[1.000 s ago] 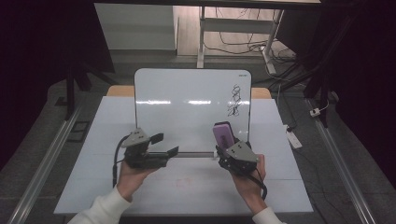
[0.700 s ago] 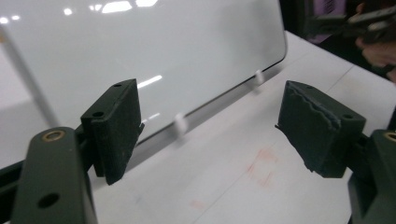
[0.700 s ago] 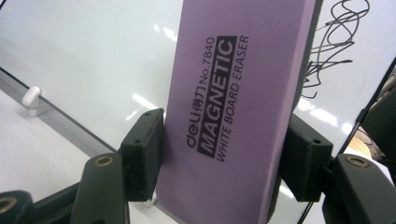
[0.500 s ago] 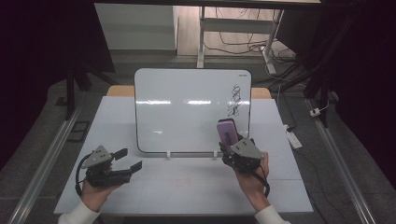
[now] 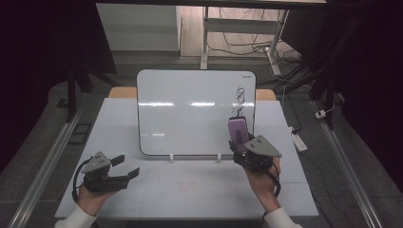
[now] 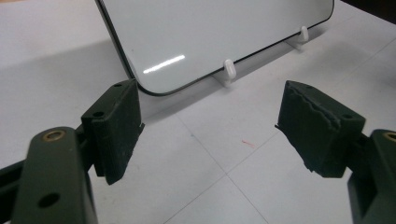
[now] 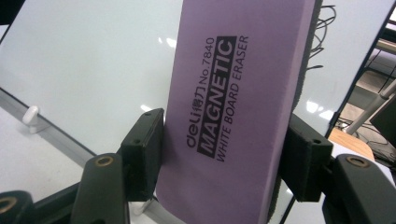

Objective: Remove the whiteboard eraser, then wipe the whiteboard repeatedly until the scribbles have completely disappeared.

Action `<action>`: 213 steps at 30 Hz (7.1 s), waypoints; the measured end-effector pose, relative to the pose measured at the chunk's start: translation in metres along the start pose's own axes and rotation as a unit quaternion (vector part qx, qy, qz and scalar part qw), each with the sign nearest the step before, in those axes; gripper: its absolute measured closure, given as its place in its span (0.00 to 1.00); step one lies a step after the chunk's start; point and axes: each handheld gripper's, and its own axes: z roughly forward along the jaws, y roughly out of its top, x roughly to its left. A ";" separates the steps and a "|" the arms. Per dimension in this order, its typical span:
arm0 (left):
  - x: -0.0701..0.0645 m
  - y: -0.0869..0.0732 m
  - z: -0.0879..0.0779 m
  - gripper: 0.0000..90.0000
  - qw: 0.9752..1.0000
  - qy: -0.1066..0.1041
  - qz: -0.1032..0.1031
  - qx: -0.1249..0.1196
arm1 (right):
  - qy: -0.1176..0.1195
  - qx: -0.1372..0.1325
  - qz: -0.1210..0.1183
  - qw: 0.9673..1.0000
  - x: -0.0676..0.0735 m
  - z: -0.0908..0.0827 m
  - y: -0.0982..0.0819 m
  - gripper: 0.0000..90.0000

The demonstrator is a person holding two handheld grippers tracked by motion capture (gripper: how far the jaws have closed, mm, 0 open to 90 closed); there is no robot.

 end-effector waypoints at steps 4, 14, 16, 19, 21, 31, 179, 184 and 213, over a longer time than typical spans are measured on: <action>0.002 -0.001 -0.001 0.25 1.000 -0.001 -0.004 0.002 | -0.001 0.016 0.008 1.000 -0.011 0.006 0.007 0.43; 0.005 -0.002 -0.001 0.25 1.000 -0.001 -0.011 0.003 | -0.014 0.038 0.054 0.998 -0.044 0.035 0.030 0.42; 0.005 -0.002 -0.001 0.25 1.000 -0.003 -0.009 0.003 | -0.022 0.041 0.053 0.998 -0.048 0.041 0.035 0.42; 0.005 -0.002 -0.002 0.25 1.000 -0.003 -0.009 0.001 | -0.027 0.045 0.053 0.997 -0.051 0.050 0.043 0.42; 0.005 -0.002 -0.002 0.25 1.000 -0.003 -0.010 0.002 | -0.032 0.051 0.050 0.997 -0.052 0.057 0.047 0.42; 0.005 -0.002 -0.002 0.25 1.000 -0.005 -0.009 0.002 | -0.072 0.078 0.028 0.994 -0.054 0.084 0.060 0.42; 0.005 -0.002 -0.001 0.26 1.000 -0.008 -0.008 0.005 | -0.054 0.273 -0.045 0.959 -0.076 0.081 0.050 0.44; 0.003 -0.001 -0.001 0.26 1.000 -0.010 -0.005 0.004 | -0.046 0.273 -0.065 0.959 -0.061 0.076 0.035 0.44; 0.004 -0.001 -0.001 0.26 1.000 -0.010 -0.007 0.004 | -0.007 0.266 -0.074 0.961 -0.031 0.086 0.036 0.44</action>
